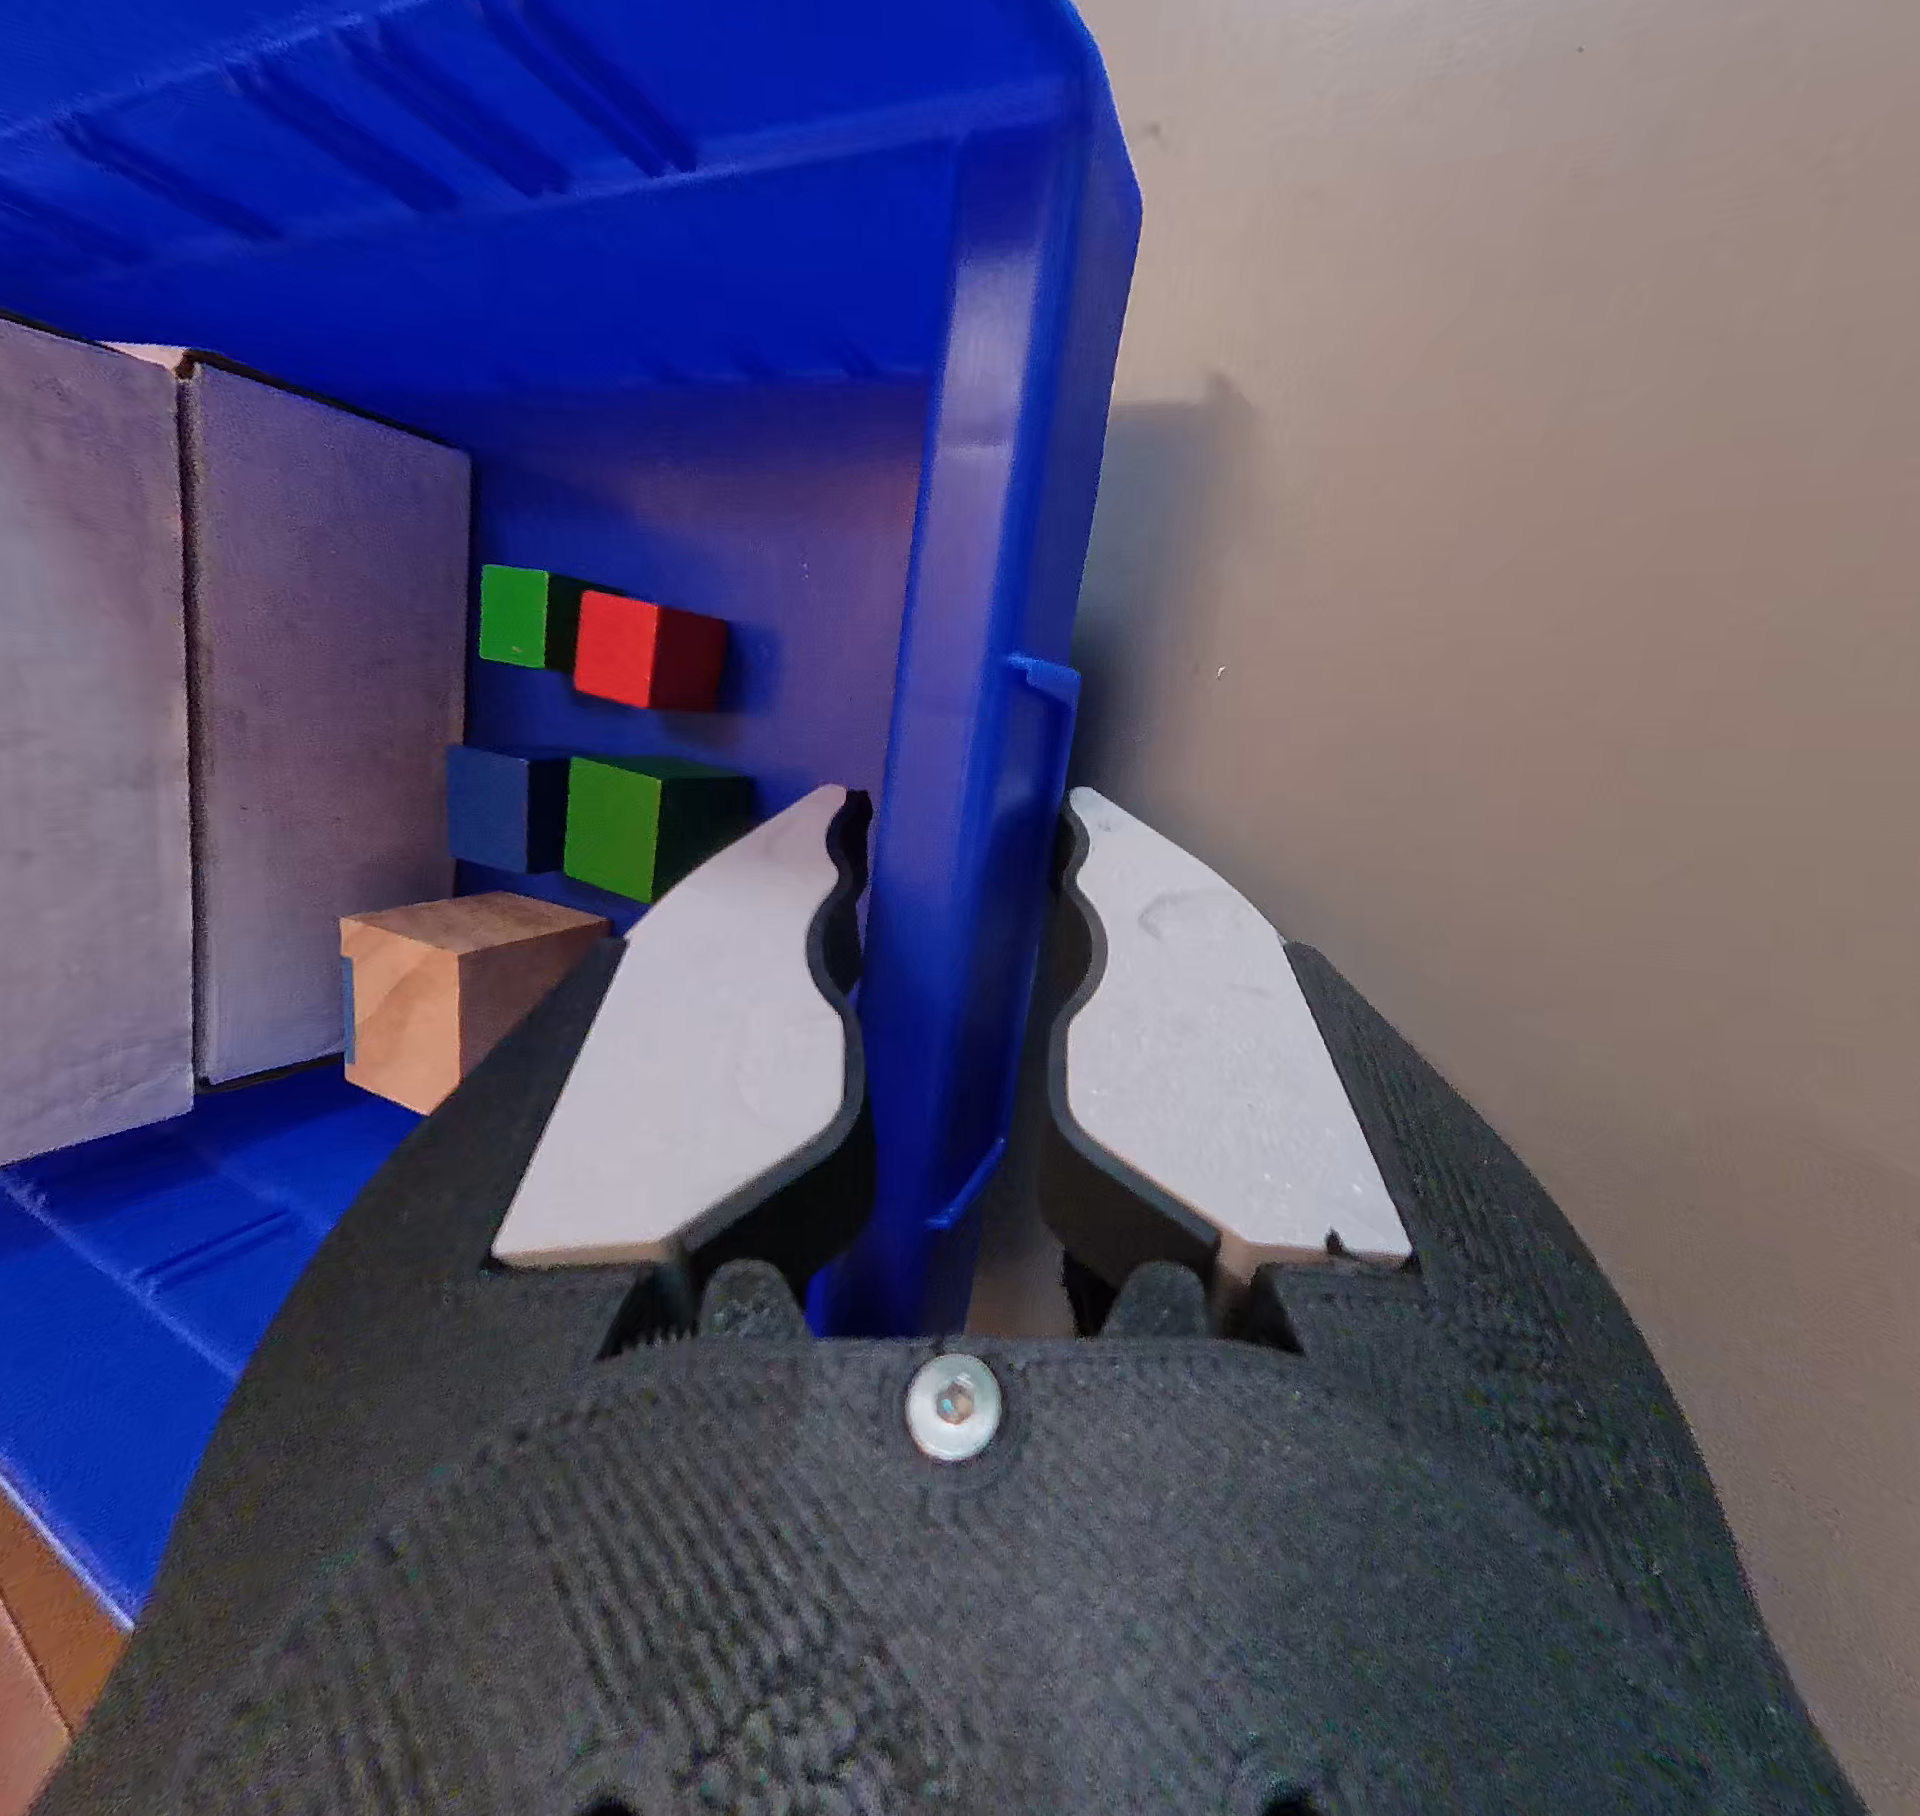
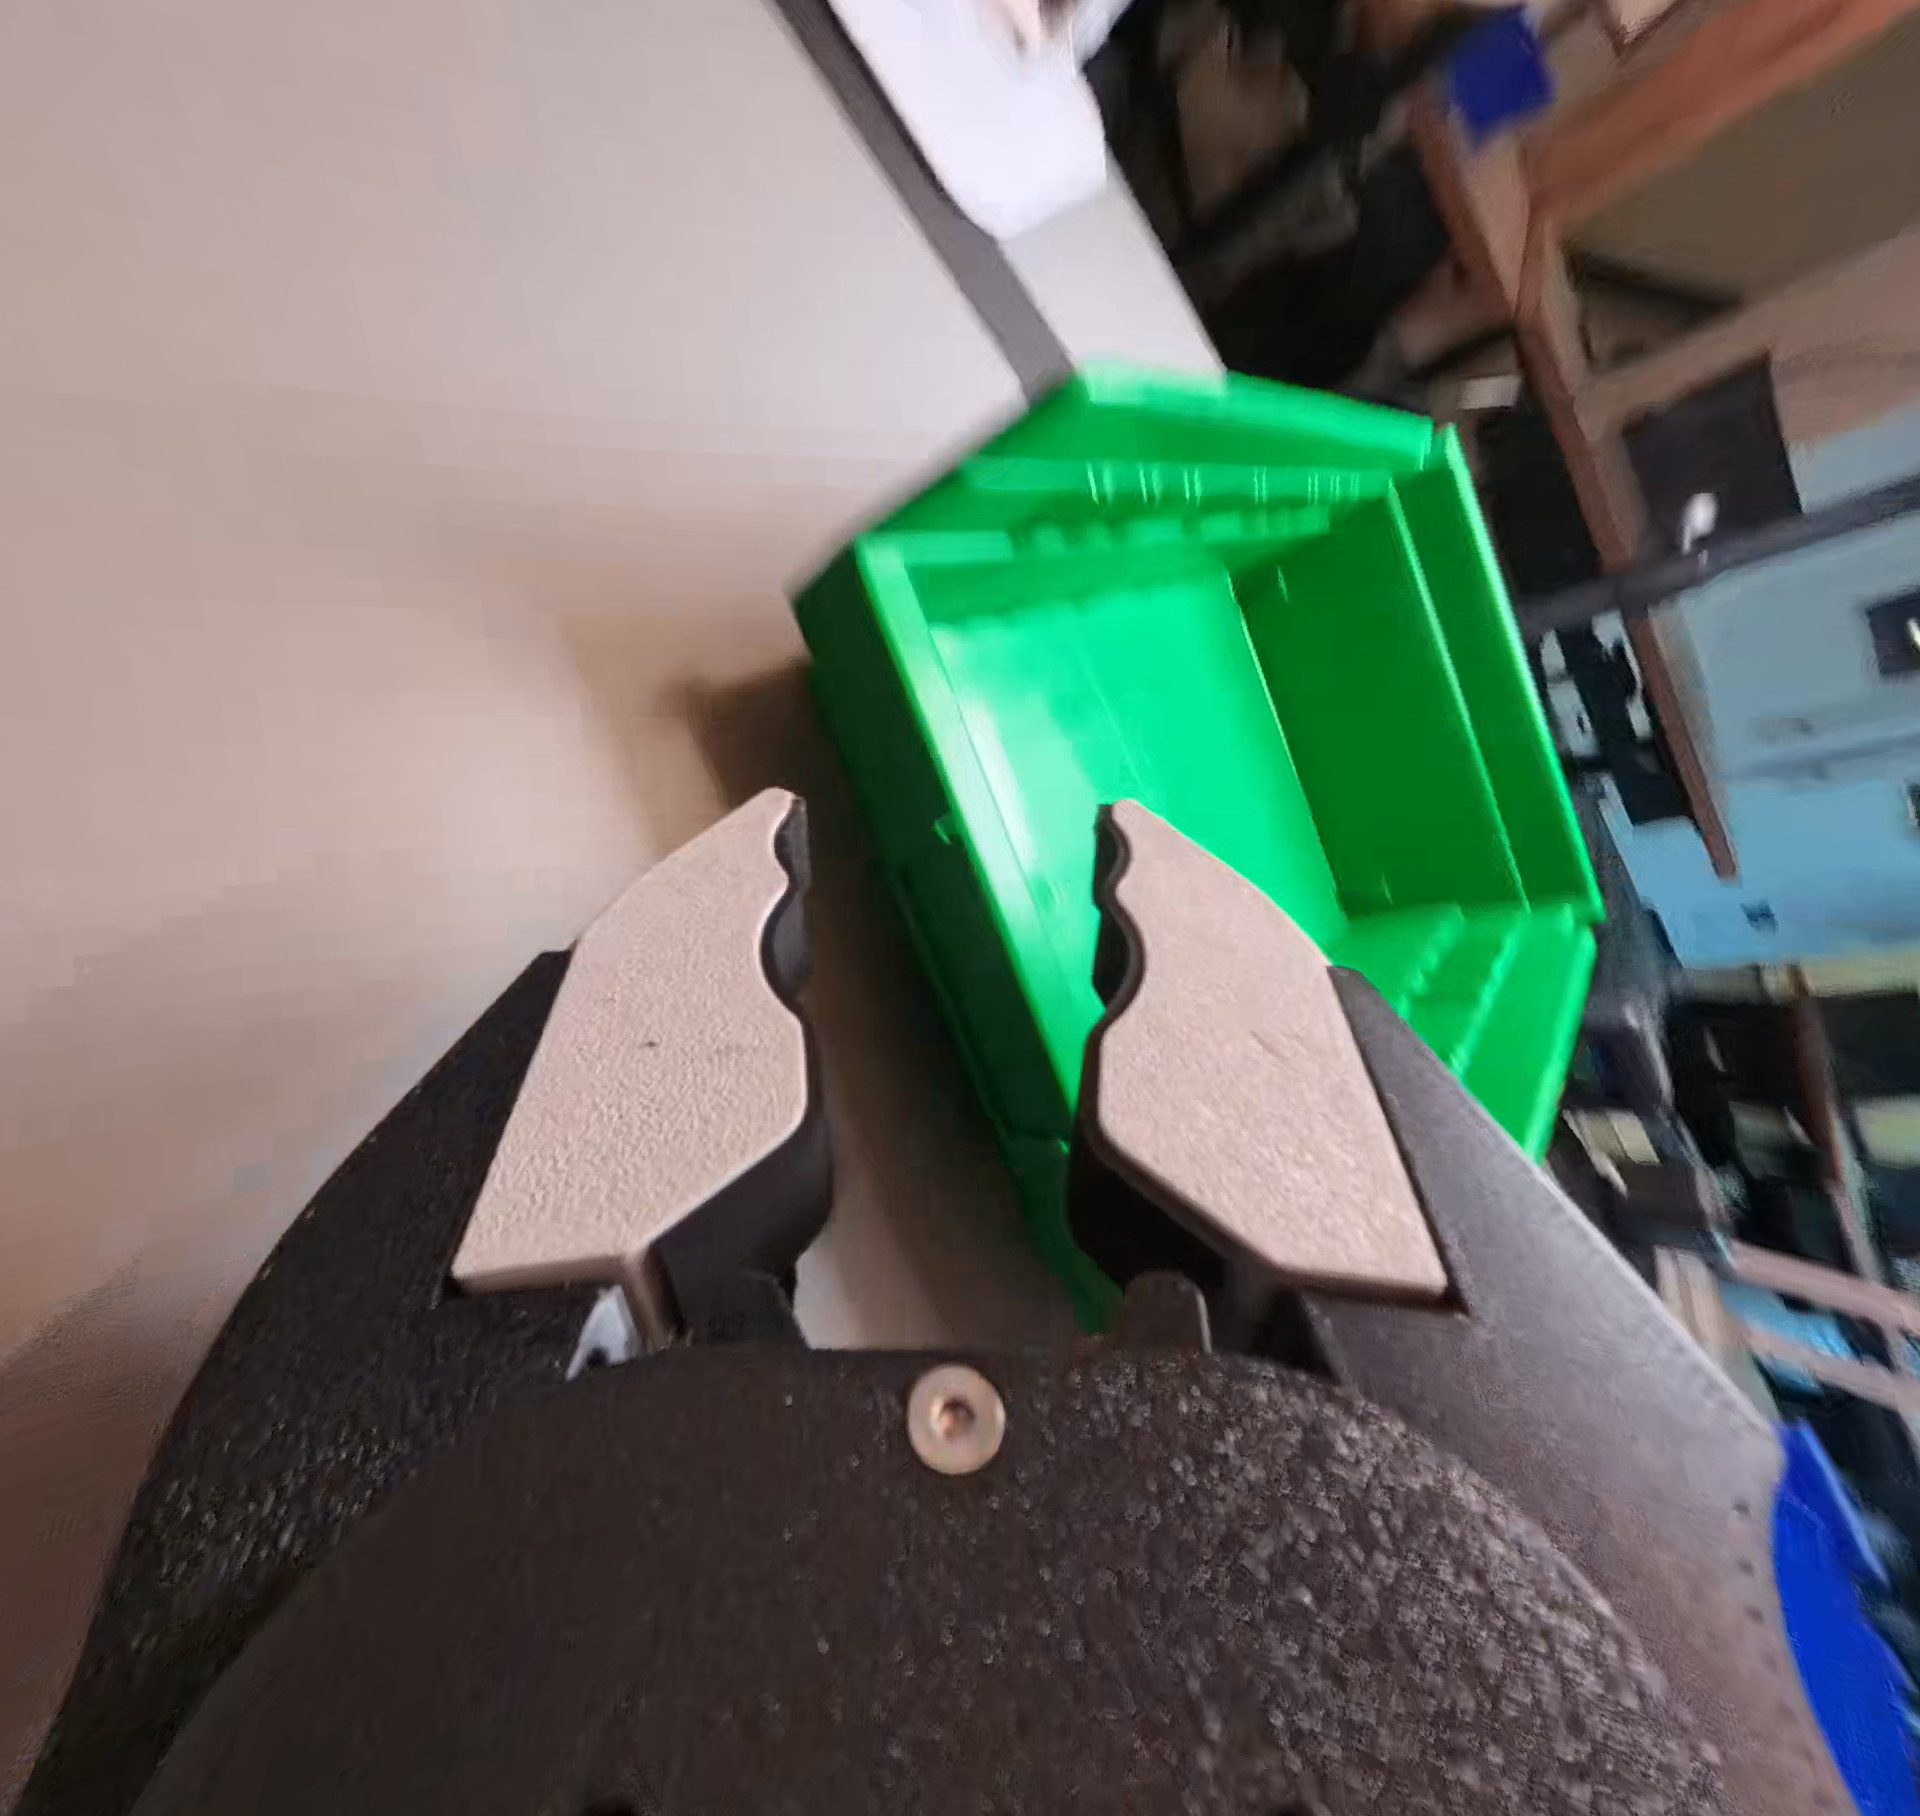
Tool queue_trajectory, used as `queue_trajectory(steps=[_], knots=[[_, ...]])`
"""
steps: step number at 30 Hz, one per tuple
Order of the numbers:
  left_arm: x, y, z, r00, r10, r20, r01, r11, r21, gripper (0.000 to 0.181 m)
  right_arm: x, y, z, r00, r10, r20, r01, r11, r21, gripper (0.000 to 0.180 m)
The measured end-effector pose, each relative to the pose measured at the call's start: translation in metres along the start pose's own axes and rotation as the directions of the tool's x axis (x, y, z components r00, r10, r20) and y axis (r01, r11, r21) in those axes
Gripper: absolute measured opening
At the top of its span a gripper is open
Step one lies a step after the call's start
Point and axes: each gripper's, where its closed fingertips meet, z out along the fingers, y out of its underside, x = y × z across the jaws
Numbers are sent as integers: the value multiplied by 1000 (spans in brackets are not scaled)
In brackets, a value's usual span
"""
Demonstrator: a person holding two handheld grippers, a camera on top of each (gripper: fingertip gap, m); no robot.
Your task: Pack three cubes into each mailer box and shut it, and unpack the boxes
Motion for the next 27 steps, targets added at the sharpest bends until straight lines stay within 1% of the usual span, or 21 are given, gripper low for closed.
queue_trajectory(steps=[2, 4, 5, 6, 8, 9, 11, 13, 14, 15, 16, 18, 19, 21, 24, 27], knots=[[-2, 0, -1, 1000, 2, 0, -2, 1000, -1, 41, 8, 29, 14, 1000, -4, 17, 6, 991, -131, 60], [-2, -5, -6, 999, -27, -35, 27, 999, 18, 50, 9, 47, 26, 999, -23, 37, 29, 982, -189, 53], [-6, -8, -11, 998, -44, -34, 45, 998, 34, 51, 8, 52, 31, 998, -47, 36, 53, 977, -208, 44], [-10, -12, -17, 998, -58, -39, 60, 997, 52, 54, 7, 54, 34, 997, -69, 32, 74, 976, -207, 40], [-22, -21, -32, 993, -100, -57, 105, 990, 91, 57, 7, 51, 36, 994, -109, 10, 108, 972, -207, 39], [-28, -26, -40, 989, -125, -76, 133, 984, 115, 52, 7, 50, 37, 994, -109, 13, 109, 972, -206, 39], [-47, -35, -54, 978, -179, -103, 194, 969, 152, 55, 6, 48, 39, 994, -105, 12, 106, 974, -203, 38], [-82, -38, -61, 978, -208, -31, 210, 964, 164, 62, 6, 47, 38, 995, -98, 1, 96, 975, -201, 39], [-101, -36, -61, 977, -211, 11, 207, 968, 145, 65, 5, 44, 36, 997, -79, 1, 77, 980, -185, 42], [-117, -32, -59, 977, -209, 39, 204, 973, 112, 68, 5, 38, 32, 998, -56, -1, 55, 986, -158, 48], [-132, -28, -54, 979, -199, 54, 194, 978, 76, 71, 5, 30, 27, 999, -37, -4, 36, 991, -126, 51], [-157, -20, -41, 986, -158, 58, 158, 987, 6, 77, 1, 10, 16, 1000, 15, 7, -15, 999, -35, 51], [-168, -15, -35, 987, -153, 53, 155, 987, -43, 83, -3, 0, 11, 998, 50, 31, -50, 999, 12, 51], [-184, -10, -23, 990, -143, 19, 144, 982, -124, 96, -13, -12, 4, 994, 83, 65, -87, 993, 75, 50], [-200, -5, -9, 989, -138, -52, 122, 963, -240, 111, -21, -13, 2, 997, 42, 58, -47, 995, 88, 50], [-207, -2, 4, 982, -139, -128, 89, 938, -335, 120, -26, -13, 2, 995, 63, 82, -71, 993, 98, 50]])
